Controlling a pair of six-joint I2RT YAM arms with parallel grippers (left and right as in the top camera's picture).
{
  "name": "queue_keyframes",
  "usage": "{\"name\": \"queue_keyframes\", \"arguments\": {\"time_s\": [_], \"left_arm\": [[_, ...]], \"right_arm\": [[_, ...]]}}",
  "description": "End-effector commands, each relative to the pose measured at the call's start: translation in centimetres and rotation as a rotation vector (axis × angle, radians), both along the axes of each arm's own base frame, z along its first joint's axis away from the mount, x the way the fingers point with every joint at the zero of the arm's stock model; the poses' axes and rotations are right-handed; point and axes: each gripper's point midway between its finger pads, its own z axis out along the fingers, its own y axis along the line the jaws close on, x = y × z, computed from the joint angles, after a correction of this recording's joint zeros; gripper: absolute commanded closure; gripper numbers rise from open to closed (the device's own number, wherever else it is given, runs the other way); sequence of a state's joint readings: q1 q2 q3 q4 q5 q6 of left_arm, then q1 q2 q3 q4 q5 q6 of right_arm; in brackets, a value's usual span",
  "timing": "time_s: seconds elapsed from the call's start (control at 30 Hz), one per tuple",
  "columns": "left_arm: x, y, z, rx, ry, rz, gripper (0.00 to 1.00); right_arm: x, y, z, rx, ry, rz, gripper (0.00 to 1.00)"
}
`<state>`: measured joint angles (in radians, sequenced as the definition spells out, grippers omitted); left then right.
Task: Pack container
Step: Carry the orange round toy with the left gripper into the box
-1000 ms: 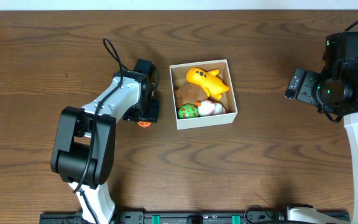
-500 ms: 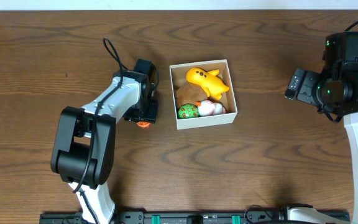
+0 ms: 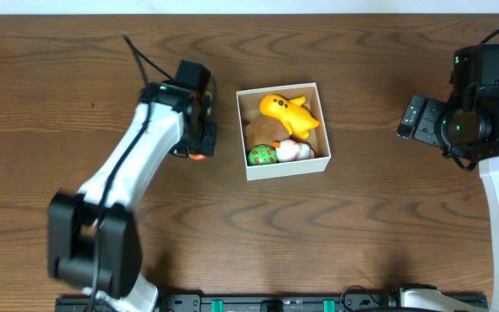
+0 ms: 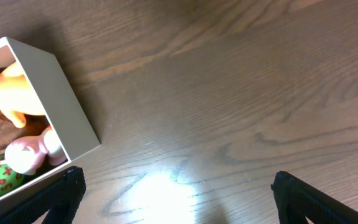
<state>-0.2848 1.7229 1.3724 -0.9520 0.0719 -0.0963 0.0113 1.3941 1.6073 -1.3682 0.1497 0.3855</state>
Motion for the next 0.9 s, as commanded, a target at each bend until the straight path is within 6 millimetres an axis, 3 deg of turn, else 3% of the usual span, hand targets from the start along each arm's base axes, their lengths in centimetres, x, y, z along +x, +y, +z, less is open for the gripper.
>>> {"name": "queue_keyframes", "arguments": {"time_s": [0.0,0.17,0.33,0.43,0.57,0.73,0.87], "left_arm": [[-0.1,-2.0,4.8,-0.072,-0.128,-0.059,0.56],[-1.0,-6.6,9.1,-0.165,-0.282,-0.182,0.55],[-1.0,-12.3,9.6,-0.223,-0.362,-0.313,0.55],[-0.7,-15.3,8.4,-0.241,-0.373,-0.368,0.55],[0.0,-18.4,4.7,-0.225,-0.348,-0.448,0.55],[1.0,-20.6,0.3,-0.206,-0.321,-0.501,0.55],[1.1,-21.4,-0.9,-0.189,-0.326,-0.57,0.55]], "right_arm": [[0.0,-0.1,-0.1,-0.001,0.006,0.0,0.01],[-0.1,-0.1,-0.2,-0.001,0.01,0.0,0.01],[-0.2,-0.1,-0.2,-0.001,0.014,0.0,0.01],[-0.2,-0.1,-0.2,-0.001,0.017,0.0,0.01],[-0.3,-0.1,-0.2,-0.001,0.018,0.0,0.01],[-0.3,-0.1,-0.2,-0.001,0.018,0.0,0.01],[-0.3,-0.1,-0.2,-0.001,0.018,0.0,0.01]]}}
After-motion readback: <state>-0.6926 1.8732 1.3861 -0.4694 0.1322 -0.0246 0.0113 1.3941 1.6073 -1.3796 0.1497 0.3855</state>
